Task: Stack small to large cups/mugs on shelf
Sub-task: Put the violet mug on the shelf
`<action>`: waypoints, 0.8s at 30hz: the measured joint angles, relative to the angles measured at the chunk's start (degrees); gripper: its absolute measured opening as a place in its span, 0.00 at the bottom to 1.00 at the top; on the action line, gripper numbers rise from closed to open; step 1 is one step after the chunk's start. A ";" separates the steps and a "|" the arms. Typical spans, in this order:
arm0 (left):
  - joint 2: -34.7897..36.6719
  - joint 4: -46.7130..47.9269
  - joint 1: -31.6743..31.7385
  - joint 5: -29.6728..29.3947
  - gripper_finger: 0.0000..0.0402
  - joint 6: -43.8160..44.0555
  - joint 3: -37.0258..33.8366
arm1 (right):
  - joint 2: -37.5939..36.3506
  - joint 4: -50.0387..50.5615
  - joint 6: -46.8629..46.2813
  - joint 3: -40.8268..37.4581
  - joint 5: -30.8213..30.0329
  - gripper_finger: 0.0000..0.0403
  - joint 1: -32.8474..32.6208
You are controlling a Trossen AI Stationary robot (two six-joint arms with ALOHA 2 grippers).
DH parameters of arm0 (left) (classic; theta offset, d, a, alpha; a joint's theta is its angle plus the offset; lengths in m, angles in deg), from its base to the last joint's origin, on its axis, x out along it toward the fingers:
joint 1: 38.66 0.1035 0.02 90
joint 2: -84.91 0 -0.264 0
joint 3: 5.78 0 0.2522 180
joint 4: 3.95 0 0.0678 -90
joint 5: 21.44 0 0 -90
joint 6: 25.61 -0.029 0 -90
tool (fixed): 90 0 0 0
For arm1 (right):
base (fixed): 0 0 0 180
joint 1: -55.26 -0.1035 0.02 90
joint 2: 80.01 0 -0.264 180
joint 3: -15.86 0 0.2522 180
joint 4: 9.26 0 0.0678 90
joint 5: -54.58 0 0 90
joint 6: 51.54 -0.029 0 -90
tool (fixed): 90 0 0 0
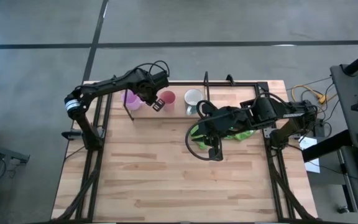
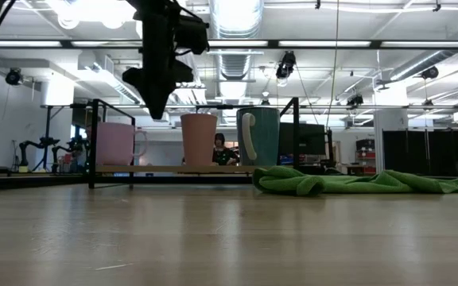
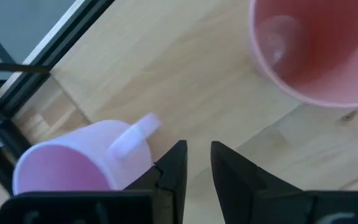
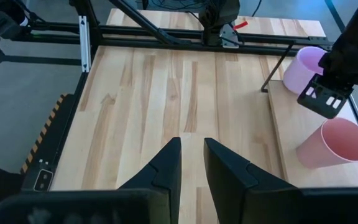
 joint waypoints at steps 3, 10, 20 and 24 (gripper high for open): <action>0.00 2.14 0.00 -1.76 0.14 0.00 0.00 | 0.00 0.02 0.01 0.00 0.00 0.16 0.00; 2.07 4.45 0.00 -2.77 0.14 0.00 0.00 | 0.00 0.02 0.20 0.00 0.00 0.16 0.00; 3.92 7.00 1.23 -4.99 0.14 3.48 0.03 | 0.00 -0.02 0.13 0.00 0.00 0.16 0.00; 2.94 7.82 2.15 -5.01 0.14 4.79 -0.72 | 0.00 0.00 -0.01 0.00 0.00 0.16 0.00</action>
